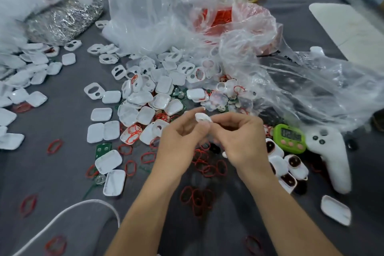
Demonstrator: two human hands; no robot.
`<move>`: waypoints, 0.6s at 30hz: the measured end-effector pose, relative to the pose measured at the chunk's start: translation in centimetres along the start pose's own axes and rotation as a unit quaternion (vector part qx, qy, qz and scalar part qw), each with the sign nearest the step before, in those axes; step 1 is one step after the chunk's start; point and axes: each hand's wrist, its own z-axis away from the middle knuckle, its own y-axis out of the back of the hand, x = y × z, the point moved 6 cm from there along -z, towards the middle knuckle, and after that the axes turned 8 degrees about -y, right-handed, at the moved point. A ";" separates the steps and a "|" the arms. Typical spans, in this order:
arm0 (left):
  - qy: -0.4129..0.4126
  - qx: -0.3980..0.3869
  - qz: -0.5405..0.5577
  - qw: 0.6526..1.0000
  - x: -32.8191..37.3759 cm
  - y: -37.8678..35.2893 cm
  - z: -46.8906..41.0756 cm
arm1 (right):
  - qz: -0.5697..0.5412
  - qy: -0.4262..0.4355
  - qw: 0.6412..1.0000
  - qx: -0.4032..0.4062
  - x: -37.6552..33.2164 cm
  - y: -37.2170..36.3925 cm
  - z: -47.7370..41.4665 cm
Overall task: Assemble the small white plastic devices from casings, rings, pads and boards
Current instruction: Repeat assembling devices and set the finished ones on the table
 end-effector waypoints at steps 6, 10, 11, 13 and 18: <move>0.011 -0.003 0.070 0.997 -1.4 0.0 0.7 | 0.118 0.021 0.987 -0.109 0.1 1.1 1.1; 0.078 -0.055 0.215 0.972 -1.5 0.9 0.8 | 0.312 0.062 0.948 0.021 -1.8 2.3 -2.6; 0.102 -0.064 0.250 0.961 -1.5 0.9 0.8 | 0.378 0.064 0.924 0.000 -1.9 1.3 -3.3; 0.129 -0.067 0.291 0.946 -1.7 1.0 0.6 | 0.483 0.051 0.873 -0.036 -1.3 -0.5 -4.5; 0.129 -0.080 0.306 0.940 -1.7 0.9 0.3 | 0.514 0.040 0.856 -0.043 -1.1 -1.1 -5.5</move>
